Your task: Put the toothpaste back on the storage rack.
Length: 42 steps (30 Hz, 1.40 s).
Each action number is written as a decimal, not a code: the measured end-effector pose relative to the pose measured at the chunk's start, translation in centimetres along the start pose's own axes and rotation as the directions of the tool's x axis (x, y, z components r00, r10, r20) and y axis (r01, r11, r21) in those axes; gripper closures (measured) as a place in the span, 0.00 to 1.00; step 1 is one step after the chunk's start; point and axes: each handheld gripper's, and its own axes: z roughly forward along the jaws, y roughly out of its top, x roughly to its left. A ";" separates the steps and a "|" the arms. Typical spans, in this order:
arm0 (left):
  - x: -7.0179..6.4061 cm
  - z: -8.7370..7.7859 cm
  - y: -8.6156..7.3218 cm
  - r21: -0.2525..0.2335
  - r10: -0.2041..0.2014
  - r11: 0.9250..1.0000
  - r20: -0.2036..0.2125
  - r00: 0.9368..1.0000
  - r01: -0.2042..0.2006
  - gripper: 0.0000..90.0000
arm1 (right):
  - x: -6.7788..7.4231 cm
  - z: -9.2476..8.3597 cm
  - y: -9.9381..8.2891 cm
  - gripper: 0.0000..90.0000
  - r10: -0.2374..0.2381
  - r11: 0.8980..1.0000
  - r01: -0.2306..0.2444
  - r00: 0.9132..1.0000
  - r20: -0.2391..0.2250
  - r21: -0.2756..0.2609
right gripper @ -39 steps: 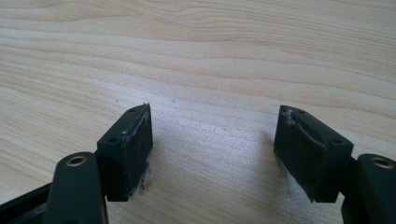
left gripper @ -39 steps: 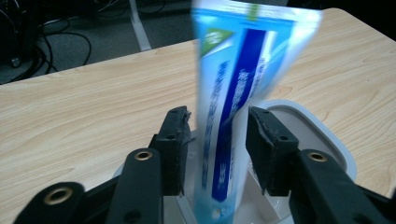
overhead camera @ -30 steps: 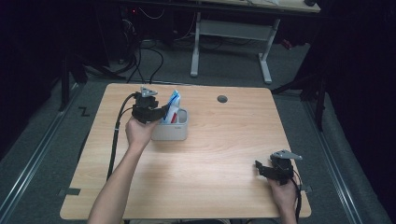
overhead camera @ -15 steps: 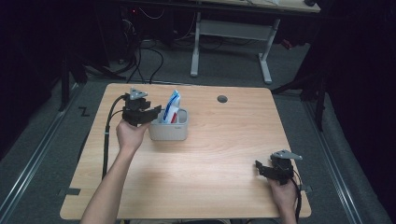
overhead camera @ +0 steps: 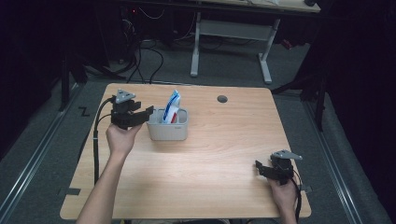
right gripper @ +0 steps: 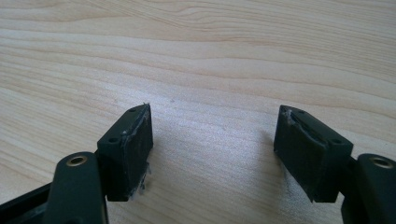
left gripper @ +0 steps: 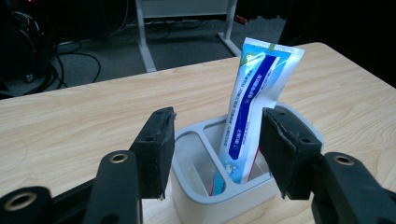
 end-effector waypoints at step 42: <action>2.9 -5.6 -4.5 -0.042 -0.103 0.994 -0.028 0.994 0.102 0.48 | 0.0 0.0 0.0 0.31 0.000 1.000 0.000 1.000 0.000 0.000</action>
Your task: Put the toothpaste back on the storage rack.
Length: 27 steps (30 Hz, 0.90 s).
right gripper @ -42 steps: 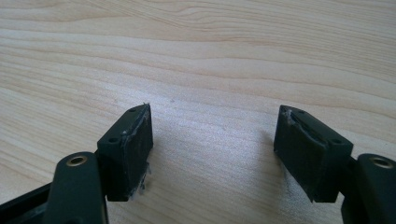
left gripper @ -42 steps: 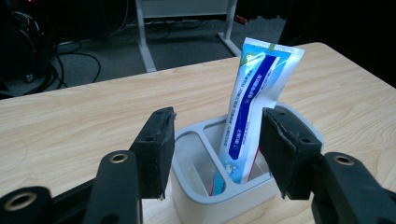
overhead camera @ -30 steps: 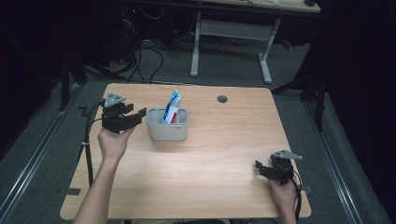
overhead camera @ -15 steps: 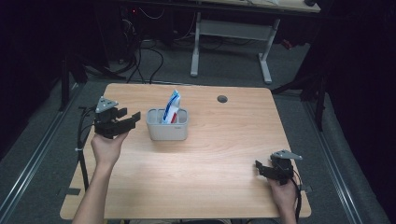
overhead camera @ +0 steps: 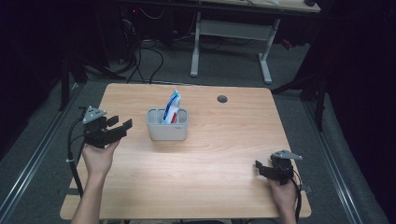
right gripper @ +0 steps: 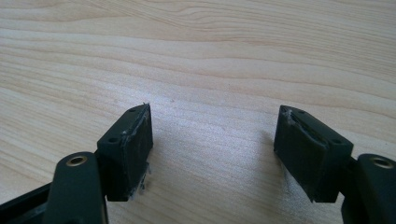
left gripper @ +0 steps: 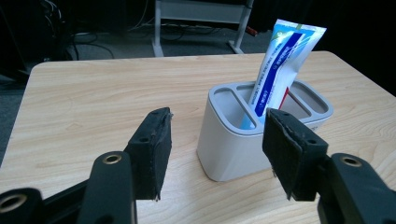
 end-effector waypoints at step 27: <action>1.0 -1.3 -2.6 -0.003 -0.047 0.999 -0.035 0.998 0.047 0.47 | 0.0 0.0 0.0 0.31 0.001 1.000 -0.001 1.000 0.001 0.000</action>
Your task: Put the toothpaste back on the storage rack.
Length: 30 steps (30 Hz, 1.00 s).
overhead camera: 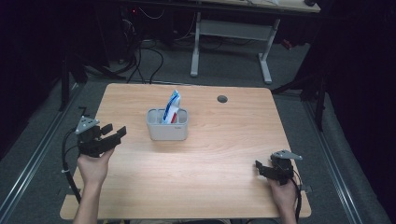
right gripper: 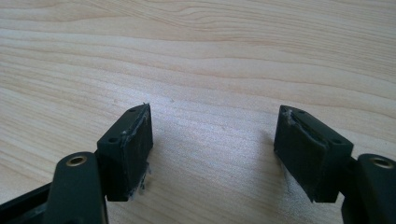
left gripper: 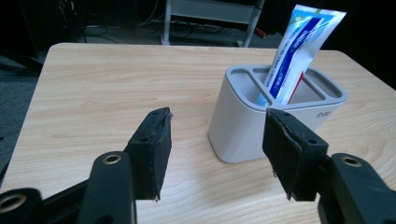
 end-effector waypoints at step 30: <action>0.6 0.8 -3.3 0.062 -0.027 0.998 -0.025 0.999 0.028 0.47 | 0.0 0.0 0.0 0.31 0.001 1.000 -0.001 1.000 0.000 0.000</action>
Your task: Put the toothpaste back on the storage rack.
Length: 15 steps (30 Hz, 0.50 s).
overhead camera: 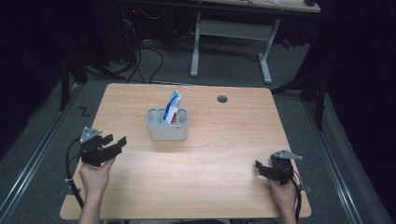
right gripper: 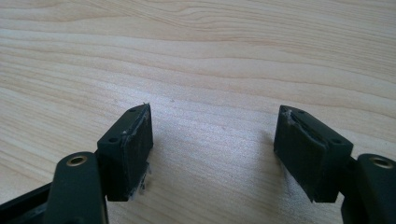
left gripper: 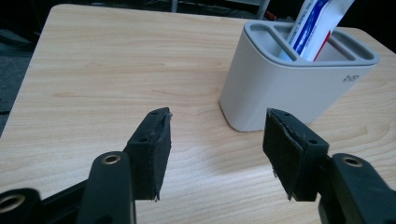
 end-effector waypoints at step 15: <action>0.2 0.7 -1.3 0.048 -0.004 0.999 -0.012 1.000 0.004 0.46 | 0.0 0.0 0.0 0.31 -0.007 1.000 0.007 1.000 -0.003 0.000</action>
